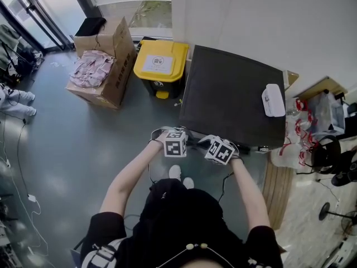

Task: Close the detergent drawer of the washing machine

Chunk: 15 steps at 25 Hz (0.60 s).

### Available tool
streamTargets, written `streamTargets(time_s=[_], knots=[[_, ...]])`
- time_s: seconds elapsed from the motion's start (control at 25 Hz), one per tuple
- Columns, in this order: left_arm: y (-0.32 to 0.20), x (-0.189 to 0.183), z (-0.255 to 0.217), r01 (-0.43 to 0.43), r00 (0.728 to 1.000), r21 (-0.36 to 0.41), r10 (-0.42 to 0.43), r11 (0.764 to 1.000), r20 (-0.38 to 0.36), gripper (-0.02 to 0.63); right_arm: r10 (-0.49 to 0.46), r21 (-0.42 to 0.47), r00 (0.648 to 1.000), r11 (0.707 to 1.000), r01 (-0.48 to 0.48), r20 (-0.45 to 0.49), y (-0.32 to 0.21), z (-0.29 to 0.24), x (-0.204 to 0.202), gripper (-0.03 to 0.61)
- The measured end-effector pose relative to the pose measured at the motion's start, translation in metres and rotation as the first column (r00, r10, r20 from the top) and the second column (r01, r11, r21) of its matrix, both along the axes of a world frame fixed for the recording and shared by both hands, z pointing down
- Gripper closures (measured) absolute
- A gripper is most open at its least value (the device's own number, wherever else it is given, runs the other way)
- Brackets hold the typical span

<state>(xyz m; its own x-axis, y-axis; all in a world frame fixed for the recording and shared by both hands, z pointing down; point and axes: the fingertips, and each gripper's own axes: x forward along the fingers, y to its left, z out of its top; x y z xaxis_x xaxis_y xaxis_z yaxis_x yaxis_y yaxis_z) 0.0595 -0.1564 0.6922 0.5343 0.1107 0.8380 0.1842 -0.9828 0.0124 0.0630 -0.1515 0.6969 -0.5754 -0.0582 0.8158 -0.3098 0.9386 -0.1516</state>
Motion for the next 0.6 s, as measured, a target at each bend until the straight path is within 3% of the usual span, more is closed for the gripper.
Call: streamTargets(time_s=[0.32,0.6], knots=[[-0.021,-0.003,-0.014,0.025,1.0,0.121,-0.023,0.992,-0.022,0.499,-0.001,0.009,1.0,1.0,0.001,-0.008,-0.009,0.001,0.0,0.545],[-0.022,-0.004,-0.008,-0.003,1.0,0.197,-0.001,0.98,0.018,0.369,0.01,0.008,1.0,1.0,-0.01,0.0,-0.009,0.0,0.001,0.541]])
